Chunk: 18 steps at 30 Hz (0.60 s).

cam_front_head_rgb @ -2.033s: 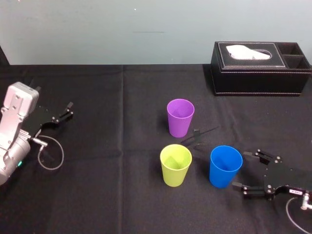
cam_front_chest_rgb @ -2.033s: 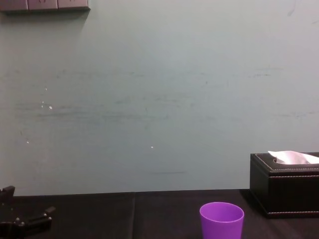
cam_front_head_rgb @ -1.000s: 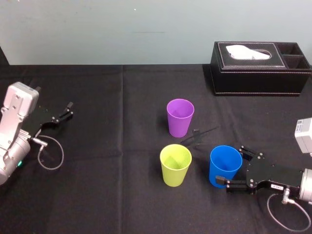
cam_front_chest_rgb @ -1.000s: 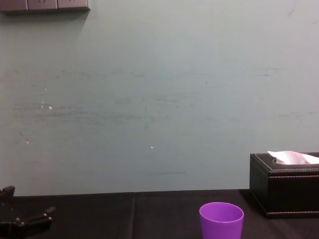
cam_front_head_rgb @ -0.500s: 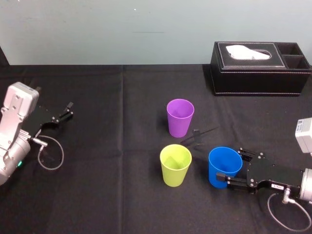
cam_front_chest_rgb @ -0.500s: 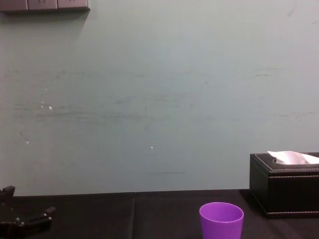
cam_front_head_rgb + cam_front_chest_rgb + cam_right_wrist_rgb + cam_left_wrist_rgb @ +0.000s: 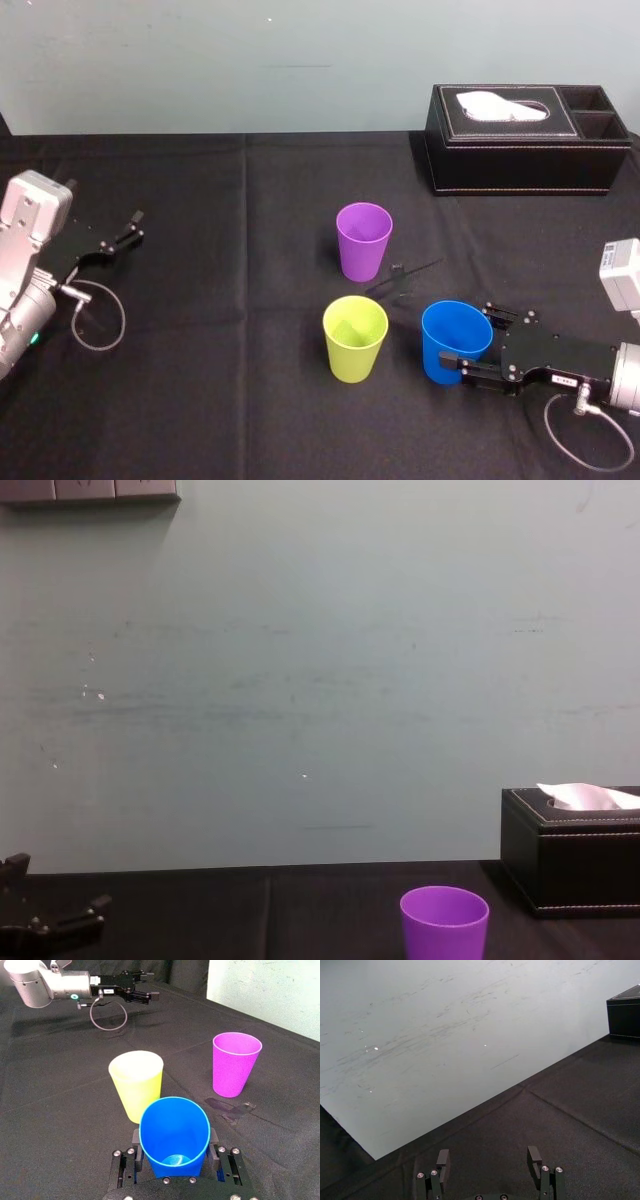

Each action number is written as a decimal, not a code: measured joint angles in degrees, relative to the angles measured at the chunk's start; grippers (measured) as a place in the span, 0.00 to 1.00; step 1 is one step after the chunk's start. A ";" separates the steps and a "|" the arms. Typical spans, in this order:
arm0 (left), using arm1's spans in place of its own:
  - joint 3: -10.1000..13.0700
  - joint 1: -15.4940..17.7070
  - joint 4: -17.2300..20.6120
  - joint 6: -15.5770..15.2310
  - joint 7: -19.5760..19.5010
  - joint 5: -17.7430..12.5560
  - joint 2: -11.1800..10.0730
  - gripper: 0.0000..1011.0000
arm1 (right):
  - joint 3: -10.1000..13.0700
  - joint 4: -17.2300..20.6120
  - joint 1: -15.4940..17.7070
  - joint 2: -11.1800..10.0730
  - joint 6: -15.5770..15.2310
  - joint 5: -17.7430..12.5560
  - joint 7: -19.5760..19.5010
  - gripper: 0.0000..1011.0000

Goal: Stack the three plastic cups sequentially using one hand.

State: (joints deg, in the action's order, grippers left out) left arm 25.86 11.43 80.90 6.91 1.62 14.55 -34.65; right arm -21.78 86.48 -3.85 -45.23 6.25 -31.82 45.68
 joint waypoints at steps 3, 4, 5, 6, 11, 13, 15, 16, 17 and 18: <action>0.00 0.00 0.00 0.00 0.00 0.00 0.00 1.00 | -0.01 0.01 -0.01 0.00 0.00 0.06 -0.03 0.72; 0.00 0.00 0.00 0.00 0.00 0.00 0.00 1.00 | -0.03 0.08 -0.02 0.00 0.01 0.17 -0.19 0.72; 0.00 0.00 0.00 0.00 0.00 0.00 0.00 1.00 | -0.03 0.23 -0.01 0.00 0.03 0.24 -0.41 0.72; 0.00 0.00 0.00 0.00 0.00 0.00 0.00 1.00 | 0.07 0.65 0.13 -0.06 0.09 0.26 -0.81 0.72; 0.00 0.00 0.00 0.00 0.00 0.00 0.00 1.00 | 2.25 4.02 1.98 -1.06 0.22 -1.46 -2.71 0.72; 0.00 0.00 0.00 0.00 0.00 0.00 0.00 1.00 | 3.28 5.37 2.65 -1.48 0.15 -2.11 -3.47 0.72; 0.00 0.00 0.00 0.00 0.00 0.00 0.00 1.00 | 4.43 7.15 3.44 -1.96 -0.01 -2.91 -4.34 0.72; 0.00 0.00 0.00 0.00 0.00 0.00 0.00 1.00 | 4.87 7.71 3.64 -2.15 -0.14 -3.13 -4.65 0.72; 0.00 0.00 0.00 0.00 0.00 0.00 0.00 1.00 | 5.25 8.29 3.76 -2.32 -0.30 -3.31 -4.96 0.72; 0.00 0.00 0.00 0.00 0.00 0.00 0.00 1.00 | 5.84 9.42 3.80 -2.62 -0.92 -3.63 -5.48 0.72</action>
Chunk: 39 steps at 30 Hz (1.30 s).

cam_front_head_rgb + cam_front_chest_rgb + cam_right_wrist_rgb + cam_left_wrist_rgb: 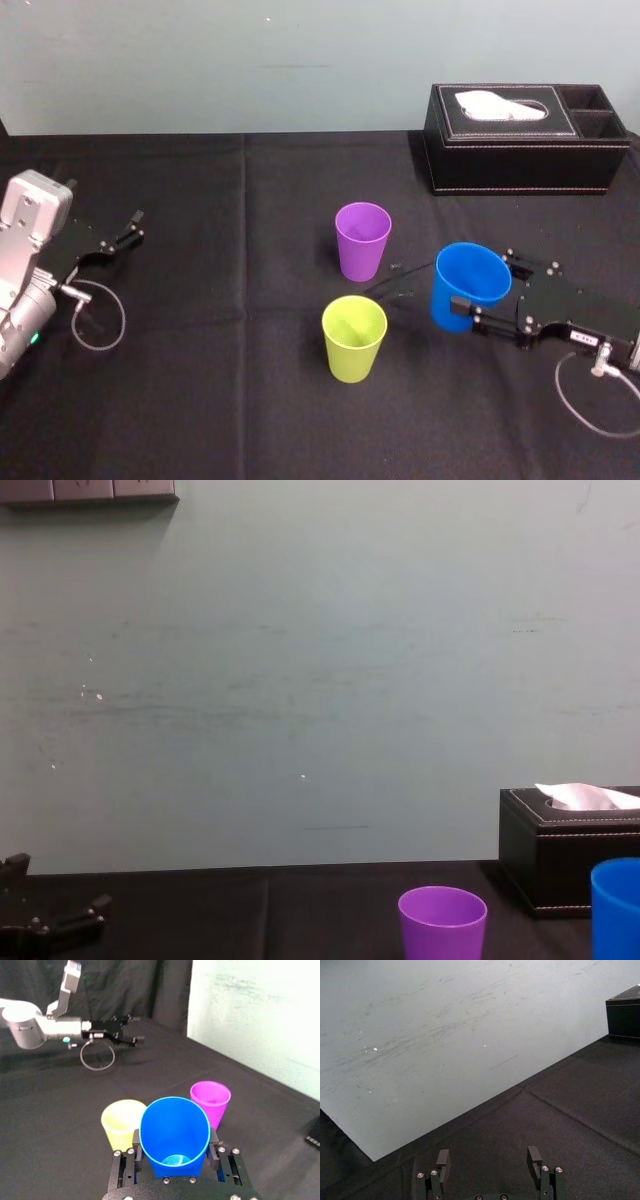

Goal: Stack the three plastic cups sequentially using one hand.

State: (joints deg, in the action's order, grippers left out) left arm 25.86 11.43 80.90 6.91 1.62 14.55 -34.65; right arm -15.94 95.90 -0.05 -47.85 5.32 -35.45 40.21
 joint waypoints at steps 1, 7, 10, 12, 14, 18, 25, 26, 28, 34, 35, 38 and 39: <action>0.00 0.00 0.00 0.00 0.00 0.00 0.00 1.00 | 0.13 0.40 -0.07 -0.12 -0.44 -0.06 -0.21 0.72; 0.00 0.00 0.00 0.00 0.00 0.00 0.00 1.00 | 0.11 2.82 -2.69 -0.49 -4.92 -0.06 -1.75 0.72; 0.00 0.00 0.00 0.00 0.00 0.00 0.00 1.00 | -0.63 3.25 -4.89 -0.04 -6.88 0.01 -2.19 0.72; 0.00 0.00 0.00 0.00 0.00 0.00 0.00 1.00 | -1.57 3.24 -6.90 0.56 -8.26 0.22 -2.34 0.72; 0.00 0.00 0.00 0.00 0.00 0.00 0.00 1.00 | -2.18 3.05 -8.10 0.98 -9.07 0.40 -2.39 0.72; 0.00 0.00 0.00 0.00 0.00 0.00 0.00 1.00 | -4.42 1.85 -11.78 2.41 -11.07 1.10 -2.40 0.72; 0.00 0.00 0.00 0.00 0.00 0.00 0.00 1.00 | -7.73 -0.80 -17.05 4.95 -13.03 2.19 -2.41 0.72; 0.00 0.00 0.00 0.00 0.00 0.00 0.00 1.00 | -8.10 -1.18 -17.63 5.29 -13.17 2.27 -2.41 0.72; 0.00 0.00 0.00 0.00 0.00 0.00 0.00 1.00 | -8.98 -2.17 -19.03 6.13 -13.55 2.60 -2.49 0.72; 0.00 0.00 0.00 0.00 0.00 0.00 0.00 1.00 | -11.29 -5.59 -22.68 8.51 -14.34 3.29 -2.66 0.72; 0.00 0.00 0.00 0.00 0.00 0.00 0.00 1.00 | -11.50 -5.97 -23.02 8.73 -14.38 3.33 -2.66 0.72; 0.00 0.00 0.00 0.00 0.00 0.00 0.00 1.00 | -12.03 -6.83 -23.80 9.21 -14.44 3.51 -2.65 0.72; 0.00 0.00 0.00 0.00 0.00 0.00 0.00 1.00 | -12.41 -7.48 -24.34 9.52 -14.47 3.63 -2.63 0.72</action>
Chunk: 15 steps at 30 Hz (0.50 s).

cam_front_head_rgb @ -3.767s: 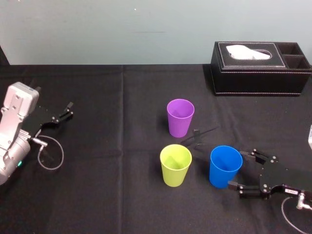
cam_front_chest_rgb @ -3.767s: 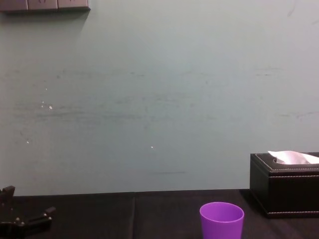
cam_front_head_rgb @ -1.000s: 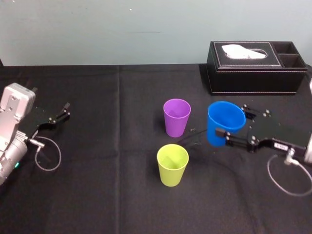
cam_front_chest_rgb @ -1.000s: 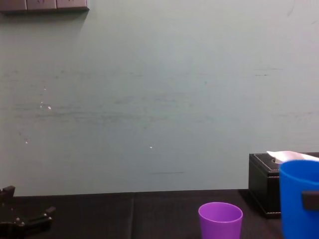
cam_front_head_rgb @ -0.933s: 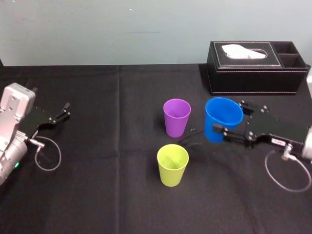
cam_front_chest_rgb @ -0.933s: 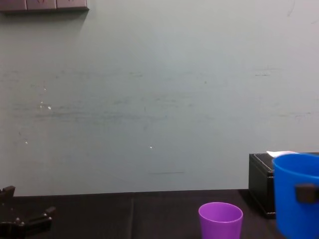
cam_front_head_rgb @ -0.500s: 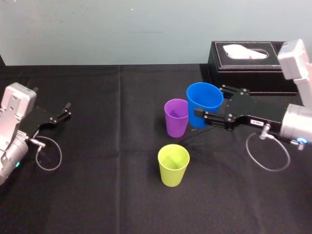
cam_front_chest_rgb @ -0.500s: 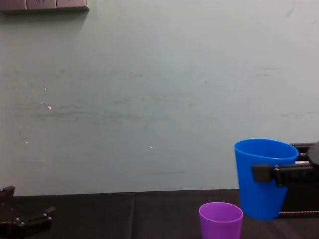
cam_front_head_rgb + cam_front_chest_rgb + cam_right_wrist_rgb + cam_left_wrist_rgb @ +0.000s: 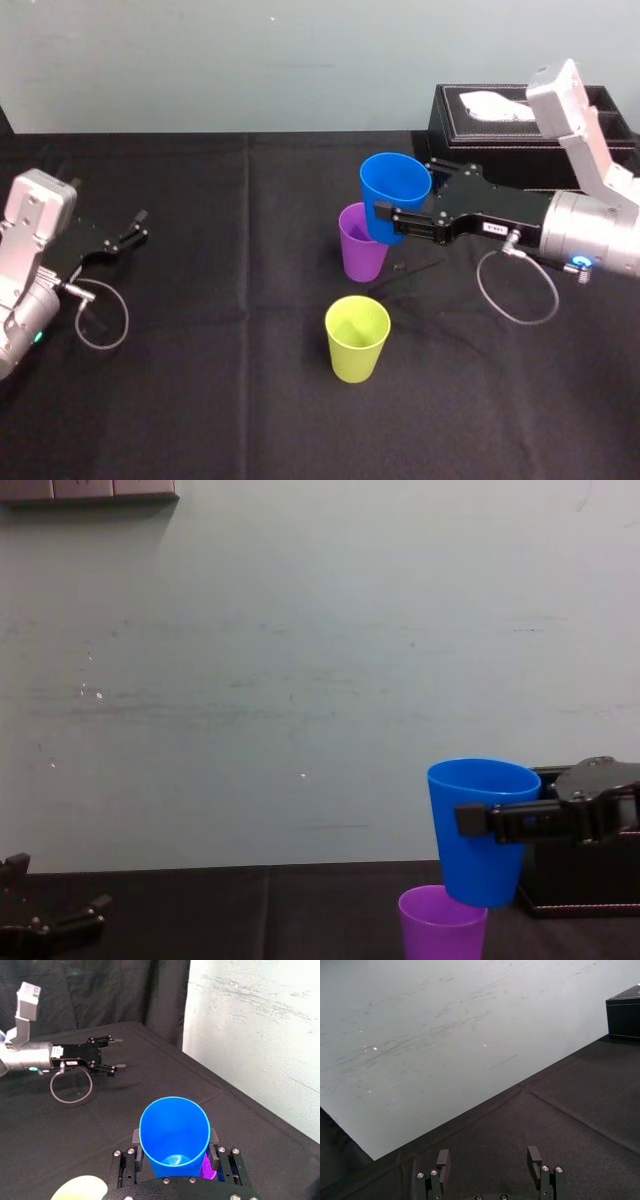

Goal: Stack the three plastic cups sequentially using one hand.

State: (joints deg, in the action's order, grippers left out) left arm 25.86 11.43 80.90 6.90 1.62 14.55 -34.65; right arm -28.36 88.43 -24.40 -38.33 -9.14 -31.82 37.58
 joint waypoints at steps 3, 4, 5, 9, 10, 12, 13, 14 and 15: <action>0.00 0.00 0.00 0.01 0.00 0.00 0.00 1.00 | -0.74 -1.28 -1.06 0.58 -0.09 0.40 0.03 0.72; 0.00 0.00 0.00 0.00 0.00 0.00 0.00 1.00 | -0.91 -1.60 -1.30 0.74 -0.10 0.49 0.04 0.72; 0.00 0.00 0.00 0.00 0.00 0.00 0.00 1.00 | -1.20 -2.14 -1.71 1.00 -0.10 0.72 0.15 0.72; 0.00 0.00 0.00 0.00 0.00 0.00 0.00 1.00 | -1.84 -3.49 -2.66 1.54 -0.08 1.02 0.46 0.72; 0.00 0.00 0.00 0.00 0.00 0.00 0.00 1.00 | -1.98 -3.75 -2.83 1.64 -0.07 1.09 0.56 0.72; 0.00 0.00 0.00 0.00 0.00 0.00 0.00 1.00 | -2.22 -4.27 -3.15 1.82 -0.06 1.22 0.70 0.72; 0.00 0.00 0.00 0.00 0.00 0.00 0.00 1.00 | -2.41 -4.77 -3.44 2.02 -0.04 1.31 0.79 0.72; 0.00 0.00 0.00 0.00 0.00 0.00 0.00 1.00 | -2.49 -5.00 -3.58 2.12 -0.03 1.35 0.82 0.72; 0.00 0.00 0.00 0.00 0.00 0.00 0.00 1.00 | -2.57 -5.26 -3.76 2.23 -0.02 1.42 0.87 0.72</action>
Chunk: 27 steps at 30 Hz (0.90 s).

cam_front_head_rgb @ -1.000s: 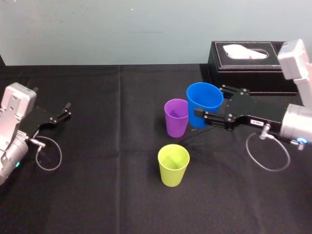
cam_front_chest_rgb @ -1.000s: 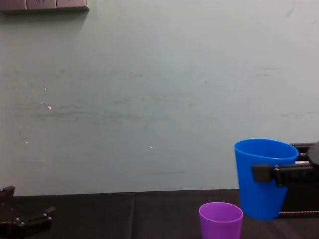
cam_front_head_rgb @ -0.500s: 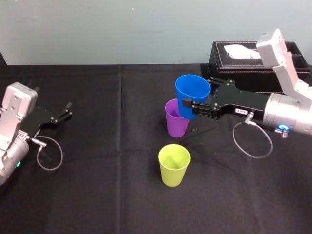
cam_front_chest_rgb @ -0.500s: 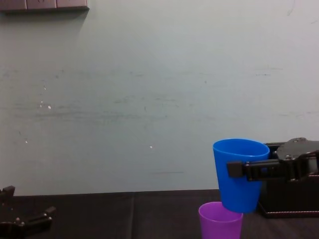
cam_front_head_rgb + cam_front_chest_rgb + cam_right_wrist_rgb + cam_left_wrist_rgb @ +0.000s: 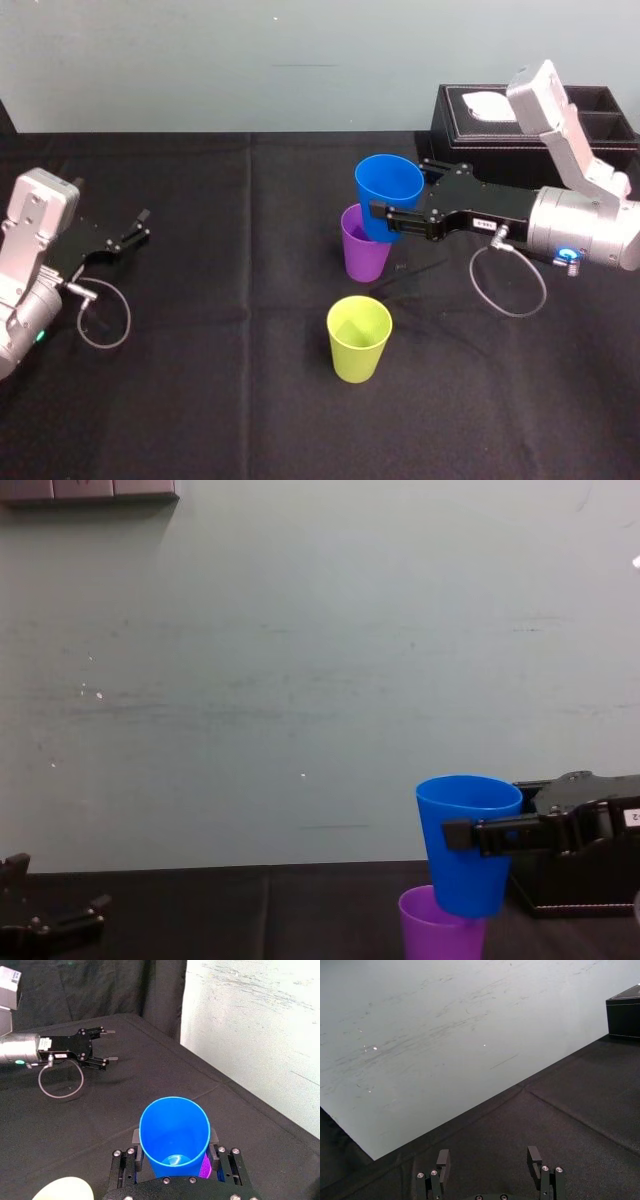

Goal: Stack the three plastic cups sequentially using one hand.

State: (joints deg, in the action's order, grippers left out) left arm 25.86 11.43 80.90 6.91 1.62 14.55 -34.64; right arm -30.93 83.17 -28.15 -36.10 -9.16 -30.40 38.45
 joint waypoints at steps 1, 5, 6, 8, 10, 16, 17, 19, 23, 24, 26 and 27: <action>0.00 0.00 0.00 0.00 0.00 0.00 0.00 1.00 | -0.09 -0.23 -0.18 0.09 0.00 0.06 0.03 0.72; 0.00 0.00 0.00 0.00 0.00 0.00 0.00 1.00 | -0.65 -1.32 -1.14 0.69 0.01 0.29 0.51 0.72; 0.00 0.00 0.00 0.00 0.00 0.00 0.00 1.00 | -0.72 -1.47 -1.26 0.76 0.02 0.32 0.59 0.72; 0.00 0.00 0.00 0.00 0.00 0.00 0.00 1.00 | -0.96 -2.00 -1.72 1.08 0.05 0.45 0.80 0.72; 0.00 0.00 0.00 0.00 0.00 0.00 0.00 1.00 | -1.13 -2.39 -2.04 1.29 0.08 0.55 0.90 0.72; 0.00 0.00 0.00 0.00 0.00 0.00 0.00 1.00 | -1.60 -3.43 -2.79 2.01 0.14 0.75 1.05 0.72; 0.00 0.00 0.00 0.00 0.00 0.00 0.00 1.00 | -1.68 -3.70 -2.95 2.20 0.13 0.76 1.05 0.72; 0.00 0.00 0.00 0.00 0.00 0.00 0.00 1.00 | -1.80 -3.98 -3.15 2.39 0.09 0.76 1.08 0.72; 0.00 0.00 0.00 0.00 0.00 0.00 0.00 1.00 | -2.14 -4.64 -3.54 2.73 0.03 0.99 1.18 0.72; 0.00 0.00 0.00 0.00 0.00 0.00 0.00 1.00 | -2.18 -4.74 -3.60 2.78 0.03 1.02 1.19 0.72; 0.00 0.00 0.00 0.00 0.00 0.00 0.00 1.00 | -2.28 -5.00 -3.75 2.89 0.02 1.08 1.23 0.72; 0.00 0.00 0.00 0.00 0.00 0.00 0.00 1.00 | -2.36 -5.27 -3.86 3.02 -0.03 1.10 1.26 0.72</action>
State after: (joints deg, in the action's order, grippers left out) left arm 25.86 11.43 80.90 6.91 1.62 14.55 -34.64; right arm -33.29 77.90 -32.01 -33.08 -9.19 -29.30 39.71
